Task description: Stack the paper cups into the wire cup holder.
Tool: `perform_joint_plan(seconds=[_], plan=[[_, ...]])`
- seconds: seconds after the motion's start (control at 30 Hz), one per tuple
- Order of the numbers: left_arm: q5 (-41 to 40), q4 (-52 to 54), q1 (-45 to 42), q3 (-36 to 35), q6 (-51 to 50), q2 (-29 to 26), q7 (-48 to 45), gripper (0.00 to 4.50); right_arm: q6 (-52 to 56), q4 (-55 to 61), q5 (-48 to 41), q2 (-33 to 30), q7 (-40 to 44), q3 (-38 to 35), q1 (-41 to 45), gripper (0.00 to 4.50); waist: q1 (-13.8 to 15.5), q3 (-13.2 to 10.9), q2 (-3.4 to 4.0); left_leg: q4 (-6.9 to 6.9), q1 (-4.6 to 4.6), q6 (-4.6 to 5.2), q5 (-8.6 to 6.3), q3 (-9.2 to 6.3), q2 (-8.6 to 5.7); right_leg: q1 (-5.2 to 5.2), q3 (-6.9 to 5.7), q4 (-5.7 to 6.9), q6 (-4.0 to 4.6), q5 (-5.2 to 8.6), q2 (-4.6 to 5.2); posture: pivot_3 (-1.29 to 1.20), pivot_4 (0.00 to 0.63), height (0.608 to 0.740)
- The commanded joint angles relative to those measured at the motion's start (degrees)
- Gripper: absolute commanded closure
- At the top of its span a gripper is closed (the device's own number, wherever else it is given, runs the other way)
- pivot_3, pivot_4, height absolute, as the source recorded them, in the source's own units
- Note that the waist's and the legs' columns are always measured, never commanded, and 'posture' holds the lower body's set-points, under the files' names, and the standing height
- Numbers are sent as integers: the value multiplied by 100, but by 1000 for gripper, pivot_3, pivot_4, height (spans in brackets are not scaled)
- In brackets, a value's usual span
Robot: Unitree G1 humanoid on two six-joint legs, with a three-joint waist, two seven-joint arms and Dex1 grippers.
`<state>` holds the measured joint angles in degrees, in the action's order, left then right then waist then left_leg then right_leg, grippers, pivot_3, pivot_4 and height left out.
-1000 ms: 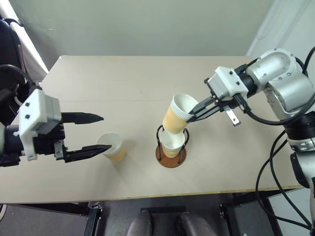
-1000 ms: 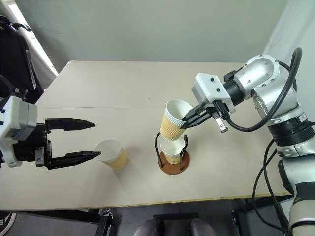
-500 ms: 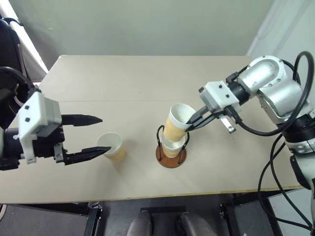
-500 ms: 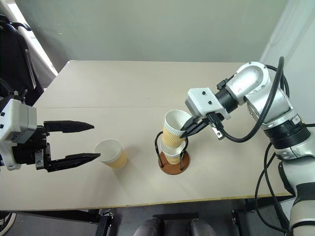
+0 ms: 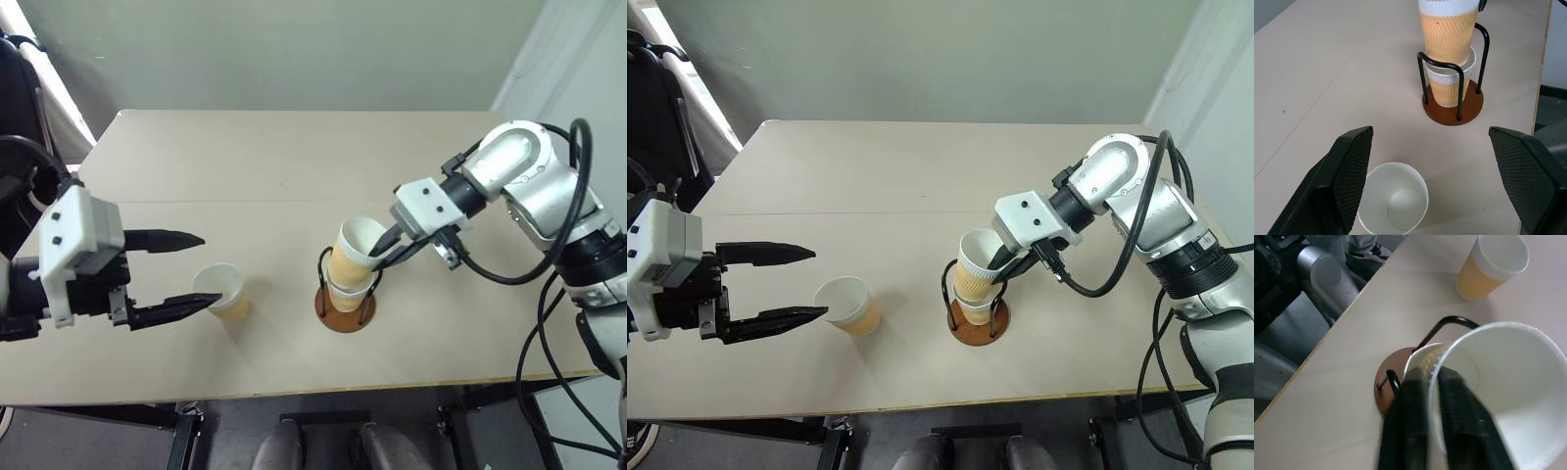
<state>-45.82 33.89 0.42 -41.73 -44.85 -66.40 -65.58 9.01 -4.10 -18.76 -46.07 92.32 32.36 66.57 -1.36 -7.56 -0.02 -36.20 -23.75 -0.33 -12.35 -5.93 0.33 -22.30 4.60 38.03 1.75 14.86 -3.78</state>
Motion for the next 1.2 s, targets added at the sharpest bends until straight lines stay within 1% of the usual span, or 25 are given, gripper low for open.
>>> perform_joint_plan(seconds=[0.03, 0.13, 0.2, 0.3, 0.37, 0.43, 0.47, 0.5, 0.6, 0.7, 0.8, 0.97, 1.2], plan=[[60, 113, 83, -164, 33, -52, -4, 440, -44, 43, 27, 4, 17, -60, 83, 2935, -1, 0, 0, 0, 0, 0, 0, 1, 0, 0, 0, 0, 0, 0, 0, 0, 150, 740], [87, 45, 86, -130, 84, -135, -99, 440, 40, -51, 130, 125, 17, -204, 96, 1811, -1, 1, -1, 1, 0, 0, 0, 0, 1, -1, -1, 0, 0, 0, -1, 0, 150, 740], [152, -23, 76, -73, 134, -208, -165, 440, 55, -149, 235, 192, 17, -319, 109, 1169, -1, 0, -1, 0, 1, 0, 0, 0, 1, -1, -1, 1, 0, 0, -1, 0, 150, 740], [432, -241, 73, 292, 394, -457, -432, 440, 296, -424, 244, 64, -129, -747, 59, 89, 13, 0, -1, -2, -1, 0, 0, -1, 0, 0, -1, 1, 1, -1, 0, 0, 150, 740], [677, -432, 65, 609, 645, -651, -633, 440, 666, -432, -272, -89, -183, -1366, -174, 40, 57, 1, -1, -4, -5, 0, 0, -4, -1, -2, -1, 0, 1, -1, 1, 0, 150, 740], [913, -680, 18, 922, 893, -821, -797, 440, 1562, -212, -1357, -409, -43, -2228, -575, 40, 117, 5, -8, -6, -13, 0, -1, -5, -3, -6, -1, -3, 2, -1, 2, 0, 150, 740], [989, -772, -6, 1017, 985, -863, -857, 440, 1815, -93, -1648, -532, -2, -2477, -732, 40, 141, 4, -7, -4, -19, -1, -2, -6, -3, -8, 0, -8, 2, -1, 1, 0, 150, 740], [1127, -878, -4, 1157, 1119, -934, -942, 440, 2023, 239, -2091, -852, 17, -2792, -1103, 40, 165, 5, -10, -3, -22, -2, -2, -4, -6, -10, 2, -11, 2, 0, 2, 0, 150, 740], [1436, -1195, -159, 1583, 1427, -1067, -1064, 440, 3057, 1188, -3226, -1371, -213, -4035, -2053, 40, 179, 4, -13, -2, -27, -25, 0, -4, -6, -12, 2, -14, 2, 2, 1, 0, 150, 740], [1577, -1381, -399, 1975, 1587, -1116, -1145, 440, 3573, 1814, -3723, -1621, -652, -4802, -2776, 40, 159, 3, -14, 4, -23, -40, 3, 1, -4, -12, 2, -11, 1, 9, -3, 0, 150, 740], [1753, -1486, -509, 2316, 1724, -1198, -1301, 440, 3828, 2211, -3999, -1669, -1101, -5207, -3120, 40, 95, 3, -15, 4, -12, -27, -5, 1, -1, -8, 4, -6, 0, 9, -6, 0, 150, 740], [2257, -1806, -757, 2960, 2046, -1253, -1308, 440, 3994, 2607, -4298, -1680, -1528, -5422, -3336, 40, 88, 3, -14, 1, 5, -17, -3, -5, -2, 3, 6, 1, -8, 4, -7, 0, 150, 740], [2658, -2071, -1439, 3832, 2120, -827, -1175, 440, 4119, 2949, -4557, -1859, -1829, -5782, -3680, 40, 129, 3, -15, -13, -22, 1, -15, -9, -4, -11, 6, -3, -15, 5, -6, 0, 150, 740]])
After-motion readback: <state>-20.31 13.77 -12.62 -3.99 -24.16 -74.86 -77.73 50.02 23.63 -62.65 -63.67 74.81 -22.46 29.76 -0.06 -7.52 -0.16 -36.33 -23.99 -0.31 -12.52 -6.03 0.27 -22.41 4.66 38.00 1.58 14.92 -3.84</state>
